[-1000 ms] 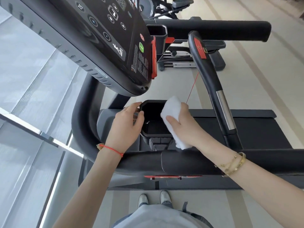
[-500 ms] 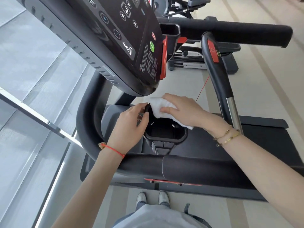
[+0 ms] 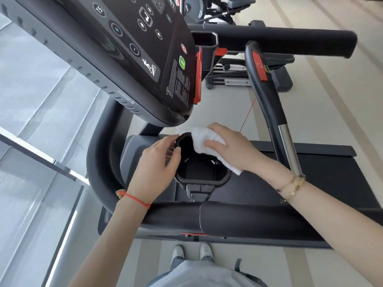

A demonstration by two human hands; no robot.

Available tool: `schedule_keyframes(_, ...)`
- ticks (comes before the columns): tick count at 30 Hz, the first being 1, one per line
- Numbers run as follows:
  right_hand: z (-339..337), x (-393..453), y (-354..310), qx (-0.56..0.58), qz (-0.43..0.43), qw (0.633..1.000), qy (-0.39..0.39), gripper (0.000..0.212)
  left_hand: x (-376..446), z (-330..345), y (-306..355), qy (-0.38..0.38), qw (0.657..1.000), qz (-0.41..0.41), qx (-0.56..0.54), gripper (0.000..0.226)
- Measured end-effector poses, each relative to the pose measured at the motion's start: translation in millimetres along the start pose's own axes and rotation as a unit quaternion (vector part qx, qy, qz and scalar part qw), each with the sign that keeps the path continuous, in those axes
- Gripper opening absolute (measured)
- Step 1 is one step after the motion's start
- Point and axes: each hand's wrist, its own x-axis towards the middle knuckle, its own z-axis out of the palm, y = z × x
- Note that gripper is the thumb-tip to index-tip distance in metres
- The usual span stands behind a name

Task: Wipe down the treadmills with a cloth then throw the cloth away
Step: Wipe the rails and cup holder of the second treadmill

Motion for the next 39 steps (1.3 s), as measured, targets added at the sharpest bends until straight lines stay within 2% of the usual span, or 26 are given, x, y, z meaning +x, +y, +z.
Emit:
schedule_keyframes(3,13,-20,4,0.080,0.045,0.995,0.031,0.039,0,1,0,0.000,1.000,-0.001,0.001,0.035)
schedule_keyframes(5,16,-15,1,0.058,0.062,0.996,0.039,0.038,0,1,0,0.001,1.000,-0.002,-0.004,0.035)
schedule_keyframes(8,5,2,-8,0.023,0.074,0.997,-0.007,0.033,0,1,-1,-0.001,1.000,-0.005,-0.006,0.035)
schedule_keyframes(10,4,2,-11,0.059,0.098,0.993,0.001,0.032,0,1,-1,-0.002,1.000,-0.008,-0.007,0.034)
schedule_keyframes(14,20,-37,-20,0.193,0.171,0.966,0.037,0.057,0,1,0,0.003,1.000,-0.007,-0.005,0.033)
schedule_keyframes(17,29,-53,-20,0.228,0.188,0.955,0.040,0.069,1,1,0,0.000,1.000,-0.010,-0.008,0.033)
schedule_keyframes(20,24,-38,-21,0.171,0.199,0.964,0.042,0.058,1,0,-1,-0.004,1.000,-0.008,-0.006,0.034)
schedule_keyframes(25,5,-10,-21,0.081,0.153,0.985,0.017,0.044,1,-1,0,-0.002,1.000,-0.002,-0.010,0.034)
schedule_keyframes(31,27,-45,-19,0.158,0.155,0.974,0.047,0.064,1,-1,1,-0.005,1.000,-0.004,-0.015,0.035)
schedule_keyframes(34,28,-42,-16,0.173,0.165,0.970,0.046,0.064,0,-2,1,-0.005,1.000,-0.005,-0.009,0.035)
schedule_keyframes(36,22,-29,-14,0.125,0.158,0.979,0.041,0.057,0,-2,2,-0.004,1.000,-0.008,-0.008,0.035)
schedule_keyframes(39,9,-6,-12,0.010,0.090,0.996,0.025,0.041,-1,-3,4,0.002,1.000,-0.008,-0.011,0.034)
